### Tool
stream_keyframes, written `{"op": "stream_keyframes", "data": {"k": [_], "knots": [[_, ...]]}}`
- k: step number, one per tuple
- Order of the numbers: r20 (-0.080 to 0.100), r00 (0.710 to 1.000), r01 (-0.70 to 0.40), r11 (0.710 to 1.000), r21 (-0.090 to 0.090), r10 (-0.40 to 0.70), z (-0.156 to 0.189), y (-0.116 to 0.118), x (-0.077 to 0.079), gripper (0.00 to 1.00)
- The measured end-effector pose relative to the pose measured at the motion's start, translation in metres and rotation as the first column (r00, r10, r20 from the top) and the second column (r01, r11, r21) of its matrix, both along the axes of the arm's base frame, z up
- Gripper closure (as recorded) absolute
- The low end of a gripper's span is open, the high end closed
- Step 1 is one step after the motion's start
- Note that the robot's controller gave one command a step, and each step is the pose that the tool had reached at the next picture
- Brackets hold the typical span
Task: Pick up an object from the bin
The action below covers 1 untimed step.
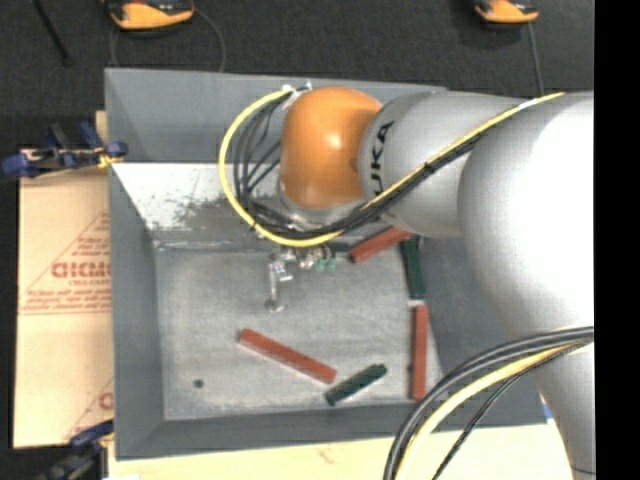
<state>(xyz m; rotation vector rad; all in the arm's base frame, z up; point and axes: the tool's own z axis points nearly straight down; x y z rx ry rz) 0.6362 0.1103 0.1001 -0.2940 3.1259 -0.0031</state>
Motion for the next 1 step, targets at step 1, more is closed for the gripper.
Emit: {"op": "stream_keyframes", "data": {"k": [1], "knots": [[-0.005, 1.0, 0.002, 1.0, 0.003, -0.002, 0.0064, 0.008, -0.0774, 0.0]]}}
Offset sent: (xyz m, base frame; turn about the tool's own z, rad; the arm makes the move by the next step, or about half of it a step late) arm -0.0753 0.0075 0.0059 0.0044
